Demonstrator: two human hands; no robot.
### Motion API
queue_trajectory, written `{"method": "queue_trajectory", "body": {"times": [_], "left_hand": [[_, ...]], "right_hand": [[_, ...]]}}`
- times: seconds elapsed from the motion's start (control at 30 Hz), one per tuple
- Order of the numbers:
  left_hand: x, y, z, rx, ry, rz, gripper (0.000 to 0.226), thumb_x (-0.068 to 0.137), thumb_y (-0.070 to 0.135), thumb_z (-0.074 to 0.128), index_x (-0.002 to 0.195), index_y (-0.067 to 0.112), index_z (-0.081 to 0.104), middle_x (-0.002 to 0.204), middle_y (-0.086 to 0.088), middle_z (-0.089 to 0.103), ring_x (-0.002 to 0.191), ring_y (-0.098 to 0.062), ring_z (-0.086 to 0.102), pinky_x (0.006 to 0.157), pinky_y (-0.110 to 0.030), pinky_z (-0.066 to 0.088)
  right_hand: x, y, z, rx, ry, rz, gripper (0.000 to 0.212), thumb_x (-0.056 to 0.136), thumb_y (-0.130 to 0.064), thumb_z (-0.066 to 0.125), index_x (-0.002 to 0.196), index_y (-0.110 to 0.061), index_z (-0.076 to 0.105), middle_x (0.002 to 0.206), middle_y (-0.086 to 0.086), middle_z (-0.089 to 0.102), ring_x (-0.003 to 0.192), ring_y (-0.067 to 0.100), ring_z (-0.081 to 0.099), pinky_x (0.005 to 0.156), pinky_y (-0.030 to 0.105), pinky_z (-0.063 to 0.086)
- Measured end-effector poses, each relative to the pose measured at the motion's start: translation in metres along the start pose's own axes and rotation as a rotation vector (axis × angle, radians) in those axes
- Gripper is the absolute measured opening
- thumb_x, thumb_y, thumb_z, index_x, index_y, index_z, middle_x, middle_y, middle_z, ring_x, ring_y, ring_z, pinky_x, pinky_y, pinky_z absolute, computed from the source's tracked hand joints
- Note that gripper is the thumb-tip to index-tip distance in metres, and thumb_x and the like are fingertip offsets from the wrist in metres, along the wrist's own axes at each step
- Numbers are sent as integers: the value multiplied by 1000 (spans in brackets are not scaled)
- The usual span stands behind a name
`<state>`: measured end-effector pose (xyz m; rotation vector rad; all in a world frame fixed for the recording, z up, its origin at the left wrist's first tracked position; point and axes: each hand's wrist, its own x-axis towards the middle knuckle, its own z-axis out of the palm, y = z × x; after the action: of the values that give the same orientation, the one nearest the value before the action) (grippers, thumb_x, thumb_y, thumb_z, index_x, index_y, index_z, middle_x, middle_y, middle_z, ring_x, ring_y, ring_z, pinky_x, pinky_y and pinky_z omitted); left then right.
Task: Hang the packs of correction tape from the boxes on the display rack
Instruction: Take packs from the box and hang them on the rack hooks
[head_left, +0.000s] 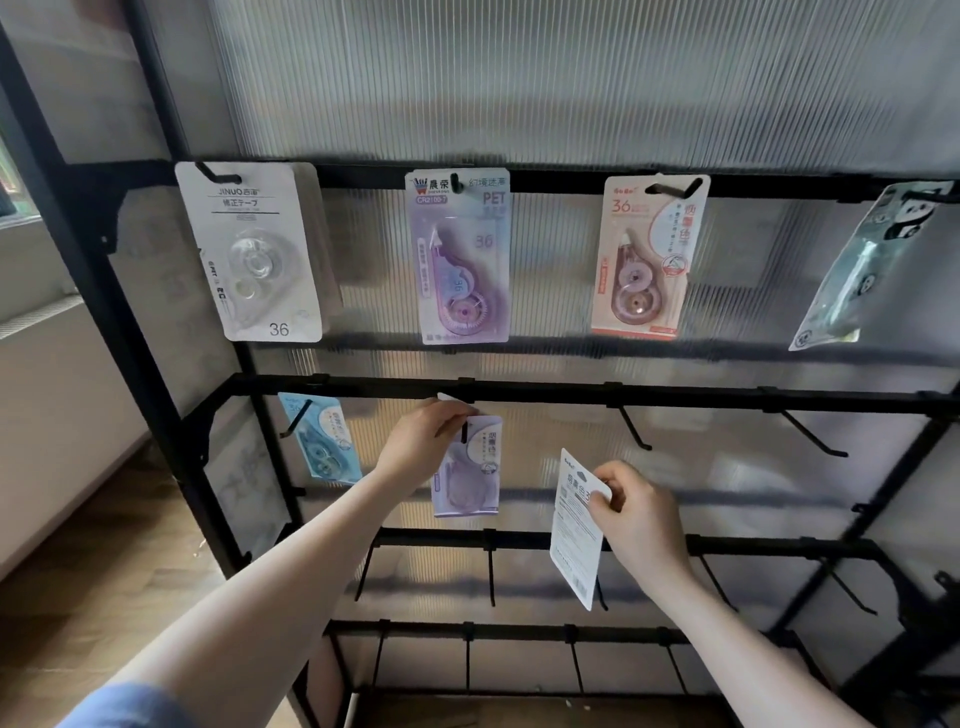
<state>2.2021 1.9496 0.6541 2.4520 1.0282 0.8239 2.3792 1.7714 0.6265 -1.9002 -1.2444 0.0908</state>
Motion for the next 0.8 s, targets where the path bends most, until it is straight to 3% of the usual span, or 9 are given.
{"method": "queue_trajectory", "body": {"times": [0.23,0.33,0.53,0.7,0.8], "left_hand": [[6,-1,0,7,36,-19,28,98,21,42,116,20,64,110,-3,59,85,-6,49,60,-8,32],[4,2,-1,-6,89,-42,26,95,20,48,117,19,62,111,-2,58,88,-8,51,63,-8,33],[-11,3,-9,2,232,-89,32,91,23,57,122,17,59,120,-3,55,107,-17,51,82,-21,34],[-31,-2,-19,20,257,-127,29,90,22,58,119,17,61,120,-5,56,110,-22,51,87,-28,39],[-42,-2,-24,29,273,-152,27,90,22,58,117,18,62,122,-4,55,110,-20,51,90,-31,42]], "right_hand": [[2,6,-1,-13,-14,18,4,86,-7,56,82,-10,57,76,-7,61,64,5,55,46,12,38],[2,7,1,-15,-18,17,4,86,-8,57,82,-9,58,84,-2,66,68,10,58,45,11,38],[-2,4,1,16,-36,16,3,88,-8,56,87,-8,59,102,7,69,75,14,60,46,9,40],[-4,2,-2,59,-130,18,34,91,-8,51,124,-14,56,119,5,61,68,11,56,41,14,39],[-2,1,-5,23,-195,-24,22,92,-10,53,106,-12,69,115,6,64,84,12,57,44,12,40]]}}
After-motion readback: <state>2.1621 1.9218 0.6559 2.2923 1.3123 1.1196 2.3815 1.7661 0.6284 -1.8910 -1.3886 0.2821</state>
